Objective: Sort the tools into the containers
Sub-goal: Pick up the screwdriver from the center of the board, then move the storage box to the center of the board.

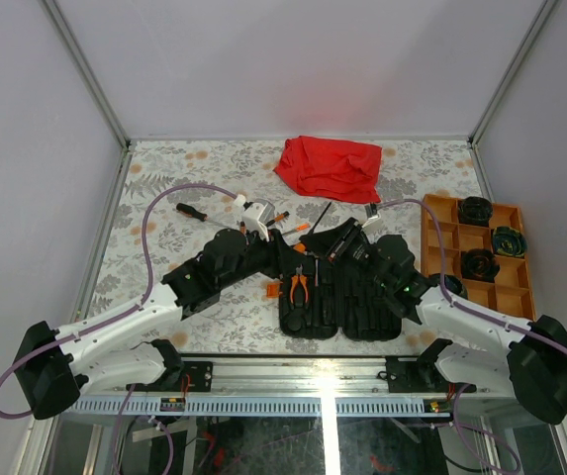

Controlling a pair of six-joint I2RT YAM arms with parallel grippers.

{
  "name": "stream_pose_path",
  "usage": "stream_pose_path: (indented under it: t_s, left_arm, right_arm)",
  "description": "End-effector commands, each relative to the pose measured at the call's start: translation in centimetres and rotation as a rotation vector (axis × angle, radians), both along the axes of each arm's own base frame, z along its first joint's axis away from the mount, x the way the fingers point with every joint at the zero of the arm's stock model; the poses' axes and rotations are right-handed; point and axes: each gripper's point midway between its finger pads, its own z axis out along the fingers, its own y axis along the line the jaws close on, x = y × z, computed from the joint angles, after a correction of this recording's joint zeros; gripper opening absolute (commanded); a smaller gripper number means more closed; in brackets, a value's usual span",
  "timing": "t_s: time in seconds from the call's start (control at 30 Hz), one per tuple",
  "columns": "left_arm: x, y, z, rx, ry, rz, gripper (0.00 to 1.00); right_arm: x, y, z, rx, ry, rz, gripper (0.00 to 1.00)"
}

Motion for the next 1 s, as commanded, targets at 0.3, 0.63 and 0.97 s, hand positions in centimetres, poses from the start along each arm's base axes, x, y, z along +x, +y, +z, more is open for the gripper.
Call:
stream_pose_path:
  t_s: [0.3, 0.63, 0.97]
  left_arm:
    - [-0.4, -0.6, 2.2, -0.092, -0.036, -0.030, 0.45]
    - [0.1, 1.0, 1.9, -0.056, -0.034, 0.041, 0.58]
    - [1.7, 4.0, -3.0, 0.112, 0.060, 0.219, 0.61]
  right_arm:
    - [0.9, -2.4, 2.4, -0.111, -0.154, -0.119, 0.00]
    - [2.4, -8.6, -0.7, -0.556, -0.218, -0.319, 0.00]
    - [1.6, -13.5, -2.7, -0.881, -0.199, -0.362, 0.00]
